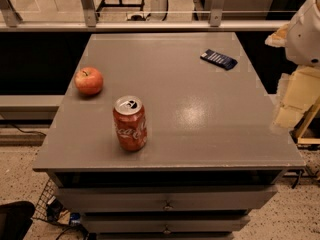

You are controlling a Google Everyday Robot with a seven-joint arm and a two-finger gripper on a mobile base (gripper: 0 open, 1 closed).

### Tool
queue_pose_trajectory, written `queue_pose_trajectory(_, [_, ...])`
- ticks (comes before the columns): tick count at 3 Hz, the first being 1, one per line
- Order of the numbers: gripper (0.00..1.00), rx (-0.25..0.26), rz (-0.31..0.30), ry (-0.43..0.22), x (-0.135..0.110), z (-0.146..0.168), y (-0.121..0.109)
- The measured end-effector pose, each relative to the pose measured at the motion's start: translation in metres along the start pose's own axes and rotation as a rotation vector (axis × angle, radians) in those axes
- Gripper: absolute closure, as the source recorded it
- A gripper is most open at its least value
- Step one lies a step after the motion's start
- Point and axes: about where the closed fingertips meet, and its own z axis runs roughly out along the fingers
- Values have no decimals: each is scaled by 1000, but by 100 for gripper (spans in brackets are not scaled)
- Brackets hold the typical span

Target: Move rxbar blueberry near coke can

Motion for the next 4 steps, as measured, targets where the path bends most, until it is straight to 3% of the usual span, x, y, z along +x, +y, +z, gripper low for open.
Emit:
queue_pose_trajectory(1, [0,11,2,-6,0,-1,-2])
queue_pose_trajectory(2, [0,65,16,-59,6,12,-26])
queue_pose_trajectory(3, [0,139,61,-196,26,43,-75])
queue_pose_trajectory(4, [0,239,115,-353,29,72,-136])
